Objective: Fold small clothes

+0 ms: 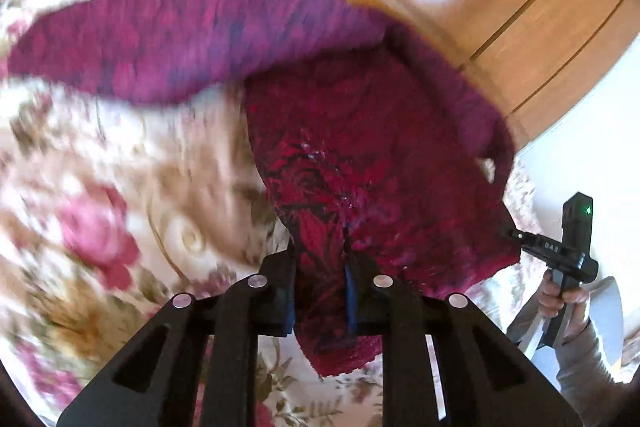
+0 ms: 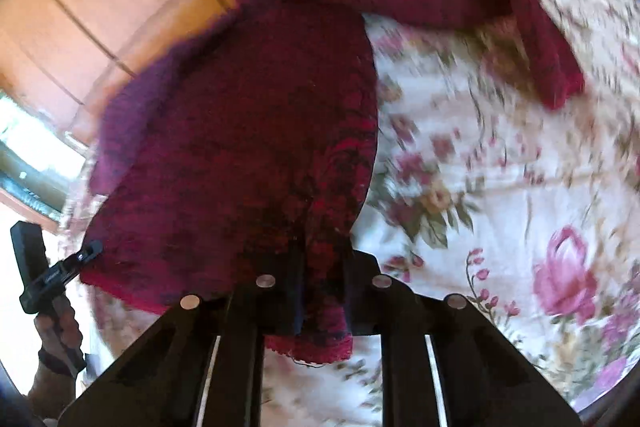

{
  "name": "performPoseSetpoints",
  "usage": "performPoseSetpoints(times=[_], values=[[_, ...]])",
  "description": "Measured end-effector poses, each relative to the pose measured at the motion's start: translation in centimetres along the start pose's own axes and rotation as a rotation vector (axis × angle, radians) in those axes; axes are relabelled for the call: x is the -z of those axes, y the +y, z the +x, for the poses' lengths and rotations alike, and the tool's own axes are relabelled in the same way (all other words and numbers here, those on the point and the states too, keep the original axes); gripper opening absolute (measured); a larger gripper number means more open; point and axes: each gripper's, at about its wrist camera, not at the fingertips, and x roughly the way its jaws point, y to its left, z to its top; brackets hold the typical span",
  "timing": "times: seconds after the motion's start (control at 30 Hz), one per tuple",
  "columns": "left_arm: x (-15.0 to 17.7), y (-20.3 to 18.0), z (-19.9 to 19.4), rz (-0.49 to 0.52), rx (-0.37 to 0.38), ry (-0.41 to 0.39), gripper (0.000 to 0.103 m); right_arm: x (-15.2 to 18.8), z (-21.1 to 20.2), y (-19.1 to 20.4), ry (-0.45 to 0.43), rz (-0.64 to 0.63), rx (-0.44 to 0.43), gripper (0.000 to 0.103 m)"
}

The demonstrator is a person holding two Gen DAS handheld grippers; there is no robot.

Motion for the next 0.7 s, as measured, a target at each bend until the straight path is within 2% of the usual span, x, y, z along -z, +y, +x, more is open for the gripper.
performPoseSetpoints(times=[0.1, 0.17, 0.23, 0.33, 0.4, 0.43, 0.47, 0.5, 0.53, 0.57, 0.7], values=[[-1.6, -0.3, -3.8, 0.017, 0.013, -0.065, 0.015, -0.2, -4.0, 1.6, -0.057, -0.037, -0.051, 0.012], [-1.6, -0.6, -5.7, 0.038, 0.024, -0.089, 0.015, 0.6, -6.1, 2.7, -0.062, -0.082, -0.074, 0.012], [-1.0, -0.4, -7.5, 0.049, 0.026, -0.081, 0.015, 2.0, -7.0, 3.4, -0.045, -0.108, -0.085, 0.012], [2.4, 0.0, -8.7, 0.063, -0.004, -0.026, 0.015, 6.1, -6.5, 3.6, 0.050, -0.120, -0.094, 0.012], [5.2, 0.8, -7.9, 0.035, -0.001, 0.047, 0.015, 8.9, -4.5, 3.3, 0.138, -0.119, -0.055, 0.012], [6.3, 0.9, -7.5, 0.042, -0.021, 0.072, 0.020, 9.7, -3.6, 3.2, 0.171, -0.120, -0.031, 0.013], [6.8, 1.0, -7.1, 0.041, -0.031, 0.089, 0.023, 10.4, -2.5, 3.1, 0.199, -0.126, -0.006, 0.019], [7.1, 1.3, -6.9, 0.028, -0.037, 0.094, 0.036, 10.5, -2.0, 2.8, 0.204, -0.119, 0.019, 0.025], [7.0, 2.3, -7.0, 0.001, -0.043, 0.072, 0.053, 10.2, -1.6, 2.5, 0.203, -0.102, 0.037, 0.051], [6.7, 3.3, -7.4, -0.027, -0.057, 0.038, 0.056, 9.5, -1.5, 2.3, 0.179, -0.084, 0.047, 0.063], [3.1, 9.6, -9.5, -0.219, -0.212, -0.107, 0.058, 6.8, -2.0, 3.1, 0.091, -0.103, 0.079, 0.066]])
